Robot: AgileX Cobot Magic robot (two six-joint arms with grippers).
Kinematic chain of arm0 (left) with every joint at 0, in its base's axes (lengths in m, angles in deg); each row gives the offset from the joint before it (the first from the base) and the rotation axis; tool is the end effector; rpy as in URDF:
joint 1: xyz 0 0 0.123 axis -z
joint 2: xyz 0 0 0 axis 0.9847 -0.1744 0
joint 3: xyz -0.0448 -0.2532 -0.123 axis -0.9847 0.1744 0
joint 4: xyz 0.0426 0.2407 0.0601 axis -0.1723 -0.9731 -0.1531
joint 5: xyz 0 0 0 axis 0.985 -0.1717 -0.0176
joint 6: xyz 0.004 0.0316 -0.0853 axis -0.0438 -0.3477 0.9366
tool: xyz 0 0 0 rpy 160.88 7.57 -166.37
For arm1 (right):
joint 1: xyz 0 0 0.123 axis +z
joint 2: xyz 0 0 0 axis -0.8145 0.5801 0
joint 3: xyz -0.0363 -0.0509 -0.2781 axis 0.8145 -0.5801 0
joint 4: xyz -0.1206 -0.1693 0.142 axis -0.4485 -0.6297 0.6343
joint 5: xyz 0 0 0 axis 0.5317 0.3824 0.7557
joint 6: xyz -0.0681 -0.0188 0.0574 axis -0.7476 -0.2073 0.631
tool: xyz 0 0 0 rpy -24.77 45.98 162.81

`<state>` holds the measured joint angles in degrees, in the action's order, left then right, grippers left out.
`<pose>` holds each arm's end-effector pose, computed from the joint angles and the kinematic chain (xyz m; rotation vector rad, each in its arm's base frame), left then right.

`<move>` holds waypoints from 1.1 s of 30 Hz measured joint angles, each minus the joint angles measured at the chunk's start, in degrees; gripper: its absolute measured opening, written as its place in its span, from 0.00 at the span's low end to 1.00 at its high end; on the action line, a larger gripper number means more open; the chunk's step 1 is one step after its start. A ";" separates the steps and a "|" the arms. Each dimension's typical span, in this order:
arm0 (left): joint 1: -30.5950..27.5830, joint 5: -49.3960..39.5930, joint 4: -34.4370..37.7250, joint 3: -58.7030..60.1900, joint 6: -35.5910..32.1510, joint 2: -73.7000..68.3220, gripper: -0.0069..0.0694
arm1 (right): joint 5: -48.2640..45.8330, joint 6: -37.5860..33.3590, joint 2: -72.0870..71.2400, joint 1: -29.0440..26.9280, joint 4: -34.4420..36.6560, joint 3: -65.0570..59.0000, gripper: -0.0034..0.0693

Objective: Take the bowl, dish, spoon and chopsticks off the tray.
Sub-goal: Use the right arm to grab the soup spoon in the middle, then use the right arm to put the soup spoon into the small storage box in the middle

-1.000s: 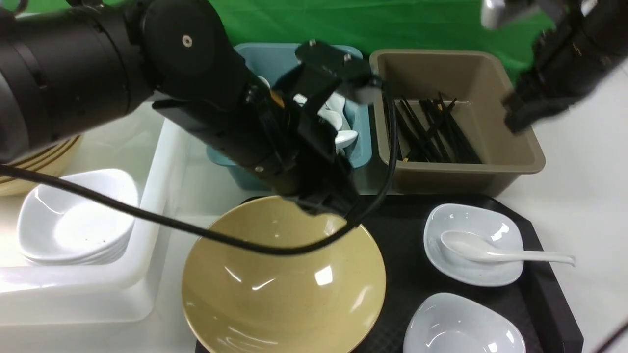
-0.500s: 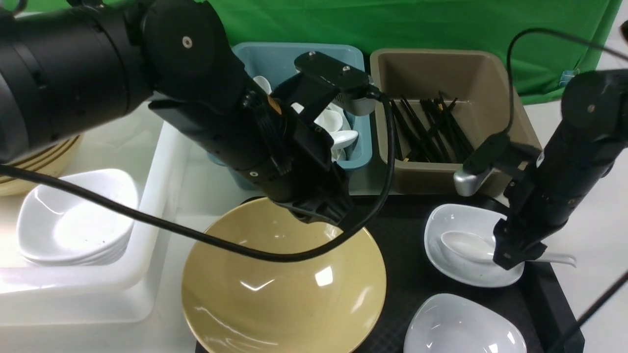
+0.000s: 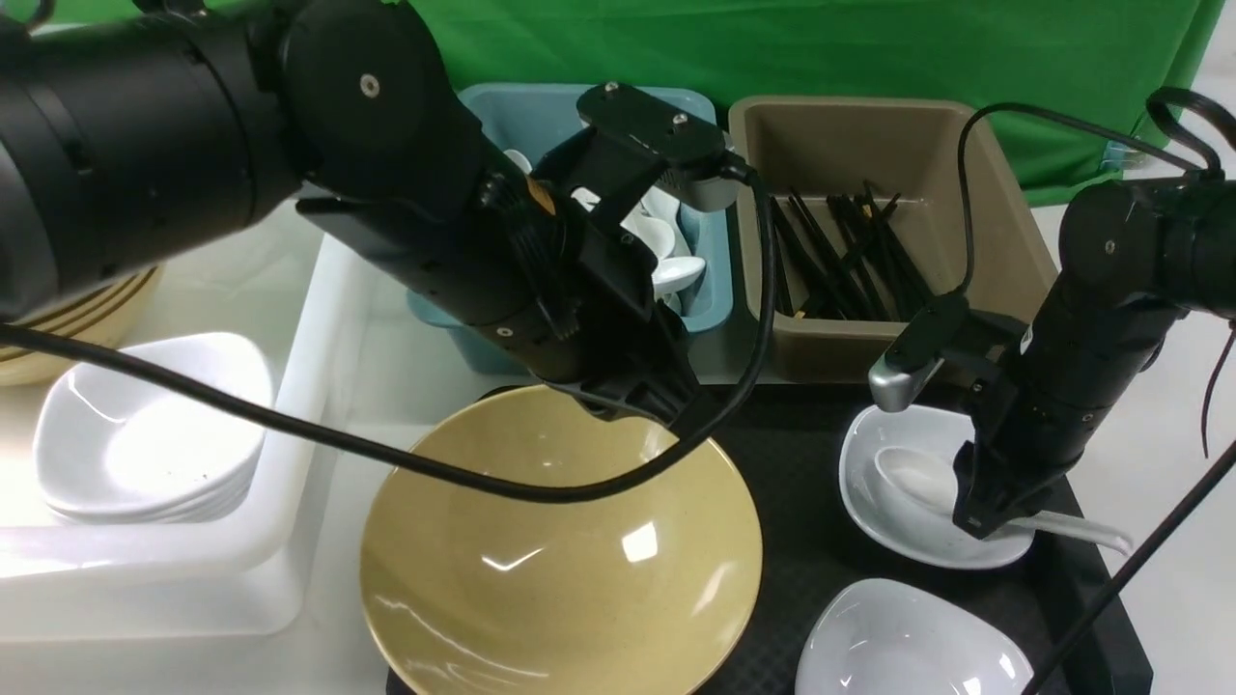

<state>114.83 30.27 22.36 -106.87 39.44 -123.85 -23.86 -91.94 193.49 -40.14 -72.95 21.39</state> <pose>0.2678 -0.2167 0.3200 1.0926 2.2948 -0.5125 0.3457 0.0953 0.1763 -1.2579 2.7750 0.0808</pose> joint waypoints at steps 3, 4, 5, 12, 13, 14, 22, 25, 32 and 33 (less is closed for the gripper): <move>-0.18 1.46 -0.38 0.00 1.40 0.00 0.08 | -4.09 0.54 -0.53 0.20 -0.14 1.87 0.35; -0.37 1.86 -0.53 0.00 1.83 0.00 0.08 | -5.43 1.10 -1.23 0.40 -0.14 2.64 0.35; -0.75 2.11 -0.53 0.00 2.30 0.00 0.08 | -6.12 1.69 -1.87 0.67 -0.14 3.10 0.35; -8.15 7.85 -1.01 0.06 8.70 1.93 0.08 | -4.21 3.43 -9.78 4.00 5.45 12.77 0.35; -10.46 10.47 -0.84 0.06 9.33 2.92 0.08 | -3.41 2.76 -9.50 4.70 8.33 16.93 0.35; -11.74 12.29 -0.84 0.06 9.47 3.46 0.08 | -3.00 2.53 -8.83 5.05 10.42 20.09 0.35; -14.81 17.69 -1.77 0.06 9.76 4.42 0.08 | -1.90 4.71 10.07 8.77 24.26 47.26 0.35; -14.80 16.51 -1.89 0.06 9.76 4.30 0.08 | -1.10 7.90 17.42 10.08 24.97 56.12 0.35; -14.80 7.66 -3.56 0.06 9.76 3.96 0.09 | -1.68 15.46 25.51 10.67 24.99 67.41 0.66; -14.80 6.15 -3.72 0.06 9.76 3.91 0.10 | -2.68 16.37 25.37 10.68 24.83 67.92 0.72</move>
<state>100.03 36.42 18.65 -106.81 49.20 -119.93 -26.54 -75.57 218.85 -29.46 -48.13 89.31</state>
